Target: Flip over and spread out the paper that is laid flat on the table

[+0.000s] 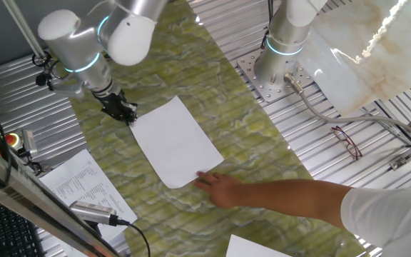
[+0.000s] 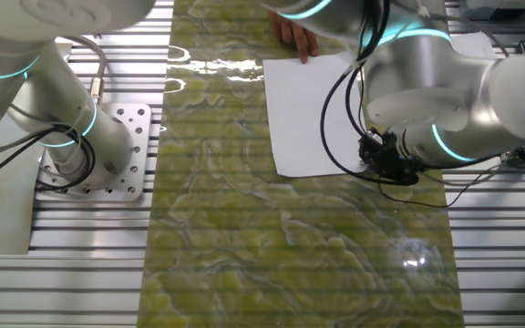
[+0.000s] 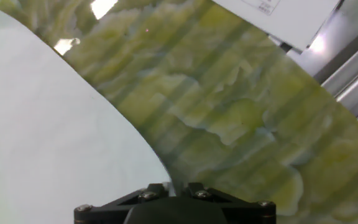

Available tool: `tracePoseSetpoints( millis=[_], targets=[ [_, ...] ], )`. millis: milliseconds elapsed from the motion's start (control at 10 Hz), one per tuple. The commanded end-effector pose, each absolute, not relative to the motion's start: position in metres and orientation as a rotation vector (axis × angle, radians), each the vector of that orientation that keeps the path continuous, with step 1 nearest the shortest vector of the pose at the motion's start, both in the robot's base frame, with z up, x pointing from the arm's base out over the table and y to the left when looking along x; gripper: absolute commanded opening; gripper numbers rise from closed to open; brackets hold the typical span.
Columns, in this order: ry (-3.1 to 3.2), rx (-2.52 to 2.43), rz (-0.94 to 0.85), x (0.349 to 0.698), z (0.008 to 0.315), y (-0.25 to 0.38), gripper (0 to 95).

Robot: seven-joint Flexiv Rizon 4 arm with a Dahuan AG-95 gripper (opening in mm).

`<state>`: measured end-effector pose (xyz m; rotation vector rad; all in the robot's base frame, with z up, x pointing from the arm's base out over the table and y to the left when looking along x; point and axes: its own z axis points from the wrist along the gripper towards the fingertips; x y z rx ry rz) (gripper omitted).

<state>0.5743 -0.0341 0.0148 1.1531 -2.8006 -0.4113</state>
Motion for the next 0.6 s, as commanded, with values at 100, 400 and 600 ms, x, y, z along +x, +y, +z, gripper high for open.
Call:
tracePoseSetpoints(
  millis=[100,400,600],
  targets=[
    [-2.782,1.032,-0.315,0.574,0.044,-0.029,0.0],
    [-2.690,1.102,-0.268,0.582,0.096,-0.046,0.0],
    [-2.611,1.126,-0.189,0.596,0.122,-0.070,0.0]
  ],
)
